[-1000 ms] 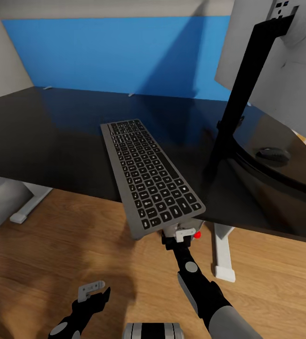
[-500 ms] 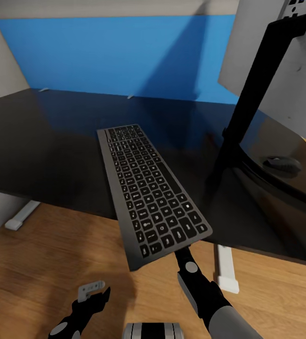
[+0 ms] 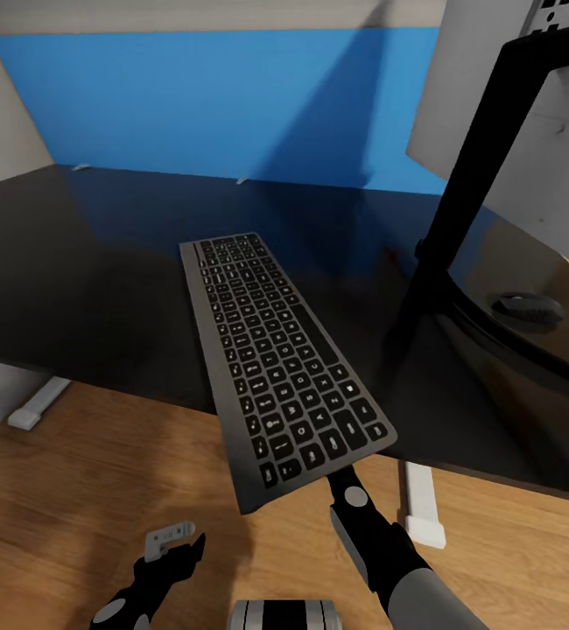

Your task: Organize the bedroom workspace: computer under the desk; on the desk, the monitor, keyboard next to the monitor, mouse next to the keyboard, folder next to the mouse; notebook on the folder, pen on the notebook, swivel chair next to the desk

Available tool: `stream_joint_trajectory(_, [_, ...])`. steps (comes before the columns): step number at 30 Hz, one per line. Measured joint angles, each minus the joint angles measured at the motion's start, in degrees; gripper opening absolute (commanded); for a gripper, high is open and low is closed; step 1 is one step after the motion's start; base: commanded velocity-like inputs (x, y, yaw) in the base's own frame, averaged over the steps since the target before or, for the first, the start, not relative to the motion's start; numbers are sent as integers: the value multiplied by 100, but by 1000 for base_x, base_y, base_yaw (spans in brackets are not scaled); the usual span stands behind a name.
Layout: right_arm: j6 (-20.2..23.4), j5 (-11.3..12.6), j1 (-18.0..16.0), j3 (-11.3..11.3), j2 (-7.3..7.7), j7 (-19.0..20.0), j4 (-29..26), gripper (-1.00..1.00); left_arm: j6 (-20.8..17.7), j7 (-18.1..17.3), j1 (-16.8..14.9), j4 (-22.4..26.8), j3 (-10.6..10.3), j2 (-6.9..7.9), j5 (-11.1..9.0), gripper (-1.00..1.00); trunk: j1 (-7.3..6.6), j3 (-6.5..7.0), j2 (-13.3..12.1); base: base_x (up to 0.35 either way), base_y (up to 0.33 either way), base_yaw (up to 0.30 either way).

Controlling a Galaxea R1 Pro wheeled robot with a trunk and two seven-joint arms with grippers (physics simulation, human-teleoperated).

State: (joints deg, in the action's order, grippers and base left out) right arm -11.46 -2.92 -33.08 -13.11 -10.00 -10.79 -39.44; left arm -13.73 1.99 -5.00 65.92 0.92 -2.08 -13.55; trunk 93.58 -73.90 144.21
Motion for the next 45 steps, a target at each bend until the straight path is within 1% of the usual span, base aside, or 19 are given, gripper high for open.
stream_joint_trajectory(7, [0, 0, 0, 4, 0, 1, 0, 100, 0, 0, 0, 0, 0, 0, 0, 100, 0, 0, 0, 148, 0, 0])
stream_joint_trajectory(21, [1, -5, -1, 0, 0, -1, 2, 100, 0, 0, 0, 0, 0, 0, 0, 100, 2, 0, 0, 4, -1, 0])
stream_joint_trajectory(28, [2, -11, -2, -9, 0, -1, 1, 100, 1, 5, 0, -1, -1, 0, 0, 100, 4, 0, 0, -224, -67, 0])
stream_joint_trajectory(45, [2, -11, -2, -11, 0, -1, 1, 100, 1, 8, 0, -2, -1, 0, 0, 100, 5, 0, 0, -307, -97, 0])
